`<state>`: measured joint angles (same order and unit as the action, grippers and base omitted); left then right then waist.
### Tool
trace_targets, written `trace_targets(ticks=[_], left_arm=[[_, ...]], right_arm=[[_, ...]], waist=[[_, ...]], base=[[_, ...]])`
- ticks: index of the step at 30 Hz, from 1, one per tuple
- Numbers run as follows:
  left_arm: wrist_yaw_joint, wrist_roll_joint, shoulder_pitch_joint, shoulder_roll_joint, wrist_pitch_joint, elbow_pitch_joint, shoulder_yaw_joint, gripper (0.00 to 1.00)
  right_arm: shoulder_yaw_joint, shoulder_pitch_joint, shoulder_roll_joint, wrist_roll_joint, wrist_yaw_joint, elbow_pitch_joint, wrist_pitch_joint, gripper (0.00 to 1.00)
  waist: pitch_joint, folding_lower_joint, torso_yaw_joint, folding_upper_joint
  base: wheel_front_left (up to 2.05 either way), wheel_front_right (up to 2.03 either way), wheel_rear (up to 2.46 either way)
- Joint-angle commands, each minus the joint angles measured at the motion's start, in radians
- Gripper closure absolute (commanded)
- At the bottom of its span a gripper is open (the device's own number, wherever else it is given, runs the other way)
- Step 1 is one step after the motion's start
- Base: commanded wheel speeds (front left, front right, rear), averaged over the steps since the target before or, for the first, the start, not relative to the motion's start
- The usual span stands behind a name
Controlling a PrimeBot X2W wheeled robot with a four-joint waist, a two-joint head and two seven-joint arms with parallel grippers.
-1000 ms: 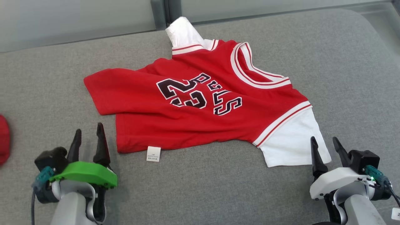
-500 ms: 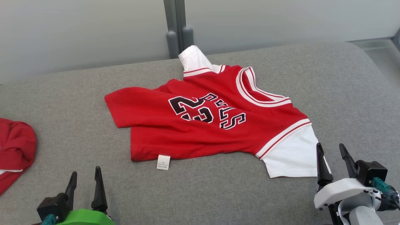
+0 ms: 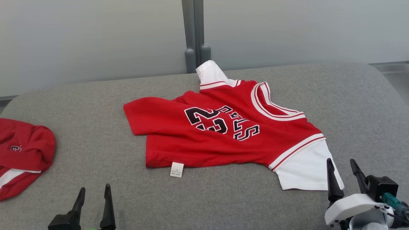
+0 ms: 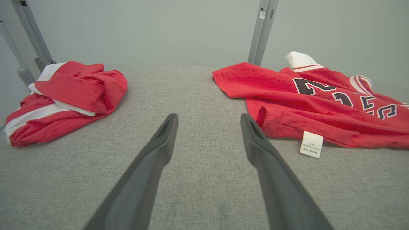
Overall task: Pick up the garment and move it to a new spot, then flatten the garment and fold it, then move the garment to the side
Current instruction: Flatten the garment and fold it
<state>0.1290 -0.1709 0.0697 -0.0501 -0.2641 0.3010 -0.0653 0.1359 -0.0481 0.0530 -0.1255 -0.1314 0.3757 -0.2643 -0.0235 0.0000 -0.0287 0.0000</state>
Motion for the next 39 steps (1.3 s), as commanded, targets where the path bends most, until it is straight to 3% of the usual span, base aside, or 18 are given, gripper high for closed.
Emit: trace_targets(ticks=[1,12,22,39], left_arm=[[0.003,0.006,0.016,-0.002,0.000,-0.003,0.000,0.00],[0.003,-0.022,-0.015,-0.002,0.000,0.000,0.077,0.00],[0.003,-0.071,-0.128,-0.002,0.000,0.024,0.187,0.00],[0.003,-0.157,-0.219,-0.031,0.000,0.067,0.233,0.00]], right_arm=[[0.002,0.012,0.003,0.004,0.001,-0.002,0.000,0.00],[-0.001,0.016,0.001,0.006,0.001,0.035,0.000,0.00],[0.044,-0.048,0.000,0.026,0.001,0.096,0.000,0.00],[0.074,-0.122,-0.002,0.005,0.001,0.206,0.000,0.00]], waist=[[-0.004,0.0000,0.003,0.0000],[0.030,0.0000,-0.002,0.0000],[0.164,0.0000,-0.017,0.0000],[0.244,0.0000,-0.019,0.0000]], base=[[0.00,0.00,0.00],[0.00,0.00,0.00],[0.00,0.00,0.00],[0.00,0.00,0.00]])
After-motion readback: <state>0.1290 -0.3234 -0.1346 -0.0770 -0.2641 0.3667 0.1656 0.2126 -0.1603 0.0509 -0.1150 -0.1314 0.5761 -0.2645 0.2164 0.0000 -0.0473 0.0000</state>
